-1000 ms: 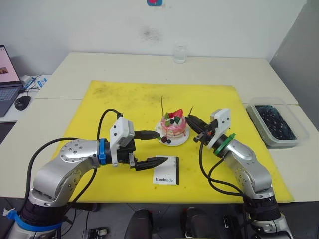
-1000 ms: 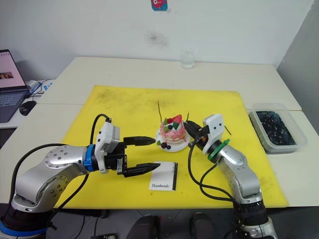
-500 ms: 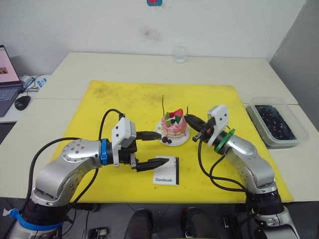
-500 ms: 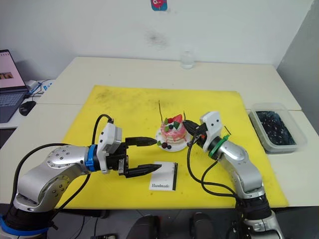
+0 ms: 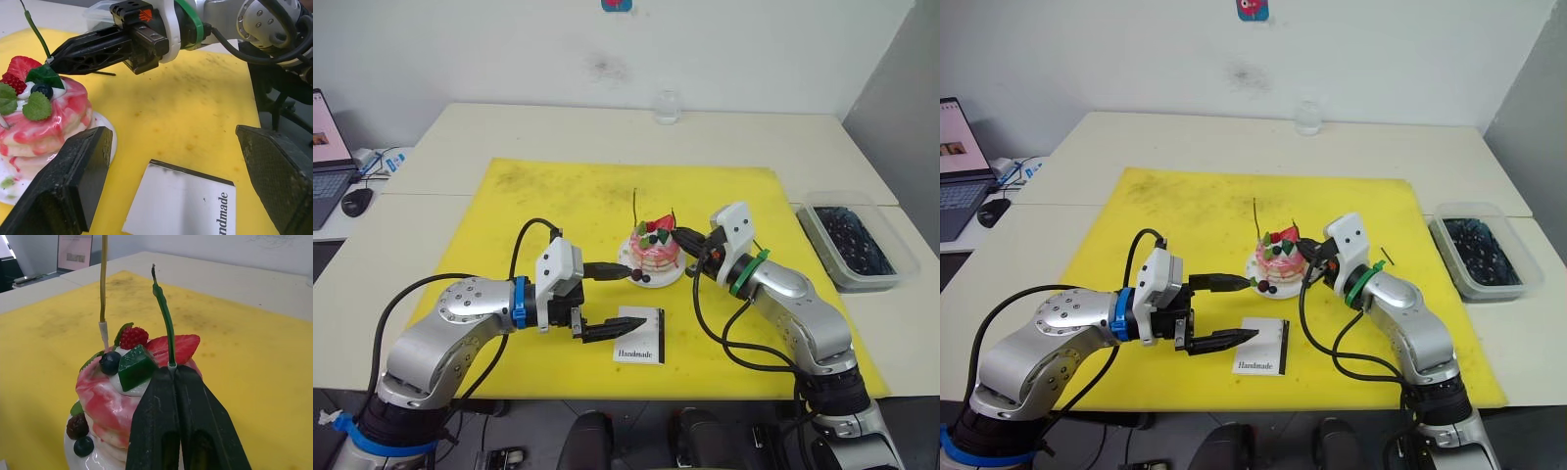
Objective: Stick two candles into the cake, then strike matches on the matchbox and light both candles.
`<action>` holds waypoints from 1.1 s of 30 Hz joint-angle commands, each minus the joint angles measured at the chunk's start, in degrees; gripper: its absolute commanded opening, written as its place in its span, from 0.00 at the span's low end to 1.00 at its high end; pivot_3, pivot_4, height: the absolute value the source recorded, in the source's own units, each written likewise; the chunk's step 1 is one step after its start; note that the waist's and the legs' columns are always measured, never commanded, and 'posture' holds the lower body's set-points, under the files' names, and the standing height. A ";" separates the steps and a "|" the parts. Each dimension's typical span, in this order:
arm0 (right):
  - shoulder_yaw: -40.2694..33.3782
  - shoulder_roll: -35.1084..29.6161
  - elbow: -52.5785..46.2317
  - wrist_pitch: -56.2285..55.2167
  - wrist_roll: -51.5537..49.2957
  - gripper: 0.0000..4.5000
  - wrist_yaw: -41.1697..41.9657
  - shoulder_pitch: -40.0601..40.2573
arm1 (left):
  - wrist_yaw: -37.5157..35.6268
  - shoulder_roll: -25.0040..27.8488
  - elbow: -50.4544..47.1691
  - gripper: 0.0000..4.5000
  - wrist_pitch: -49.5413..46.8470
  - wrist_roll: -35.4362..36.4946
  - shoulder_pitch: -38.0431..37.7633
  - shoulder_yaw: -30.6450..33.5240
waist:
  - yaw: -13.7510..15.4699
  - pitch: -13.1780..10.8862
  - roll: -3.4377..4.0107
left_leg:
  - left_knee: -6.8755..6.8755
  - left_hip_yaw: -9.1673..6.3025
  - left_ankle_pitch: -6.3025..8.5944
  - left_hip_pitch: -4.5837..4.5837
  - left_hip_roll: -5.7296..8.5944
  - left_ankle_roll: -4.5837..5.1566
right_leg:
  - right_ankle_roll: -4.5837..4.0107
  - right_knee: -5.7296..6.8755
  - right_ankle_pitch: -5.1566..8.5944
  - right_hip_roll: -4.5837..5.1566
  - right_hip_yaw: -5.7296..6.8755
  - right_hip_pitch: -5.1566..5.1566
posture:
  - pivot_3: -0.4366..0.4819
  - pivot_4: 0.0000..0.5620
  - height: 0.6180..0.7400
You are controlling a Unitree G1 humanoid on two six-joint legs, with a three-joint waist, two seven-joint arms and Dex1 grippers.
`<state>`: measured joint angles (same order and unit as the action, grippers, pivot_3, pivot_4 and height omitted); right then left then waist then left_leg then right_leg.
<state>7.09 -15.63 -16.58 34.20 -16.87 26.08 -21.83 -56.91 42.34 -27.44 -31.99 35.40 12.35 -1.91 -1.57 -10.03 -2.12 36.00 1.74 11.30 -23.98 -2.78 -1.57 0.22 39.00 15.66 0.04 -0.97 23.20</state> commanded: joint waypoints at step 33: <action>-6.69 -11.66 -14.12 9.46 -7.58 0.71 5.66 0.74 | 4.32 2.61 3.72 1.00 -16.06 11.10 5.28 7.85 | 0.01 -0.03 0.00 | -0.02 -0.01 0.00 -0.03 0.00 0.00 | 0.00 -0.02 0.01 0.00 0.01 0.03 | 0.48 0.27 1.00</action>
<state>1.95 -25.25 -26.70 42.52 -22.34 29.47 -21.44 -54.49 43.64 -24.27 -41.97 40.66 15.70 1.17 -1.56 -10.06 -2.13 35.98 1.70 11.30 -24.02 -2.78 -1.57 0.22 38.98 15.67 0.05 -0.93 23.23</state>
